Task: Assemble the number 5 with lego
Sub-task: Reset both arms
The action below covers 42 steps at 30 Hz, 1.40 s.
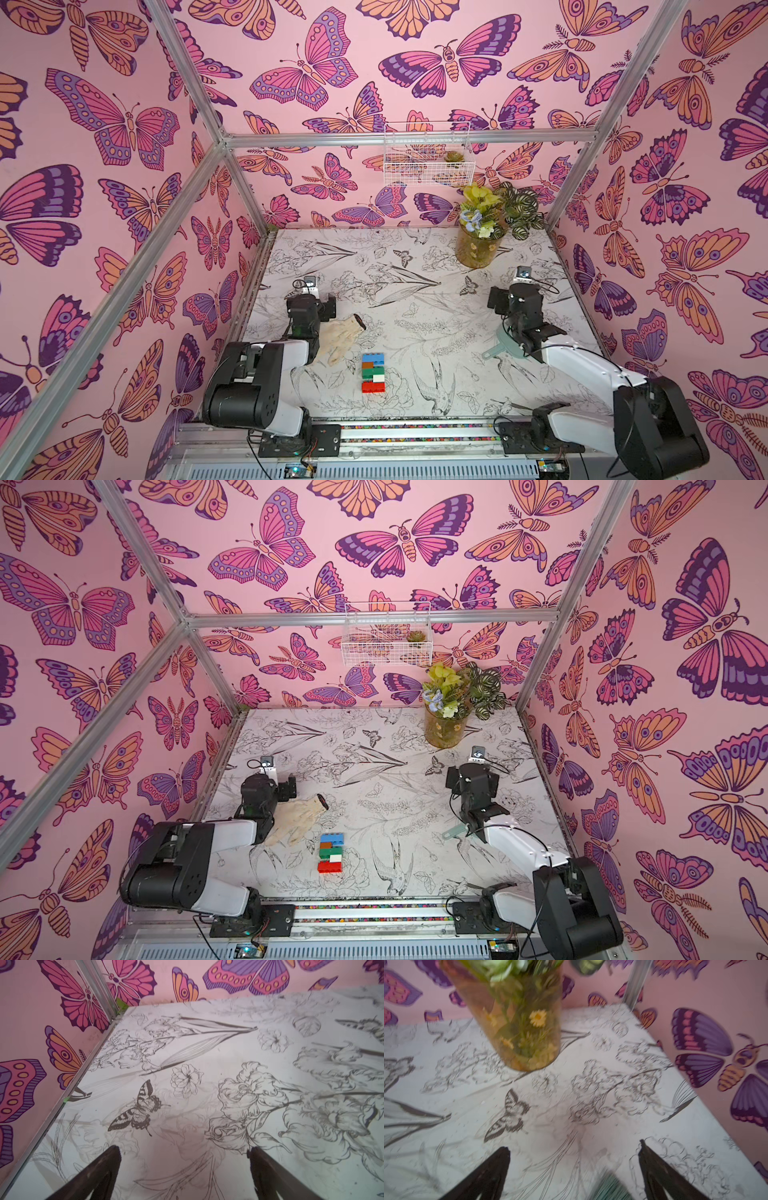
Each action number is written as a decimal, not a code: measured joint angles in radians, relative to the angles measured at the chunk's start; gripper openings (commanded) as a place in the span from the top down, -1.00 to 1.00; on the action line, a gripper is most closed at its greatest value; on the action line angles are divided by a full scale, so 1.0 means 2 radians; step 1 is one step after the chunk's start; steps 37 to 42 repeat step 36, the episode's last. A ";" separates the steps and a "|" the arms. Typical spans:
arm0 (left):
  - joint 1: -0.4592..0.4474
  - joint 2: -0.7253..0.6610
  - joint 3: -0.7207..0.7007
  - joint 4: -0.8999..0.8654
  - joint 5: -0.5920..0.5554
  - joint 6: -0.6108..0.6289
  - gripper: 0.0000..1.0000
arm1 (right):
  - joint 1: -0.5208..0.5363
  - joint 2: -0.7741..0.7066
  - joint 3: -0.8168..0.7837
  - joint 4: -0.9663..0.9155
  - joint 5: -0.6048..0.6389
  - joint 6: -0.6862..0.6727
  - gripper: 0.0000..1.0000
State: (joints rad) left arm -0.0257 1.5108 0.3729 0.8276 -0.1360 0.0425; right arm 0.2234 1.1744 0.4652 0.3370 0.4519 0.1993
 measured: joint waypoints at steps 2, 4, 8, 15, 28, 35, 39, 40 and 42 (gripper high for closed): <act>0.010 0.005 -0.006 0.005 0.025 -0.001 -1.00 | -0.019 -0.019 -0.036 0.041 0.003 -0.010 -0.97; 0.010 0.009 -0.011 0.023 0.044 -0.001 -1.00 | -0.034 -0.028 -0.071 0.078 0.004 -0.023 -0.97; 0.010 0.011 -0.010 0.030 0.048 -0.005 -1.00 | -0.054 -0.003 -0.113 0.156 -0.008 -0.040 -0.98; 0.010 0.011 -0.008 0.031 0.049 -0.010 -1.00 | -0.086 0.174 -0.083 0.257 -0.071 -0.052 -0.98; 0.010 0.011 -0.008 0.031 0.050 -0.012 -1.00 | -0.086 0.164 -0.042 0.256 -0.077 -0.053 -0.98; 0.010 0.011 -0.008 0.031 0.050 -0.012 -1.00 | -0.098 0.167 -0.034 0.241 -0.125 -0.061 -0.98; 0.010 0.011 -0.008 0.032 0.050 -0.012 -1.00 | -0.099 0.167 -0.034 0.241 -0.134 -0.063 -0.98; 0.010 0.011 -0.008 0.032 0.050 -0.012 -1.00 | -0.099 0.167 -0.034 0.241 -0.134 -0.063 -0.98; 0.010 0.011 -0.008 0.032 0.050 -0.012 -1.00 | -0.099 0.167 -0.034 0.241 -0.134 -0.063 -0.98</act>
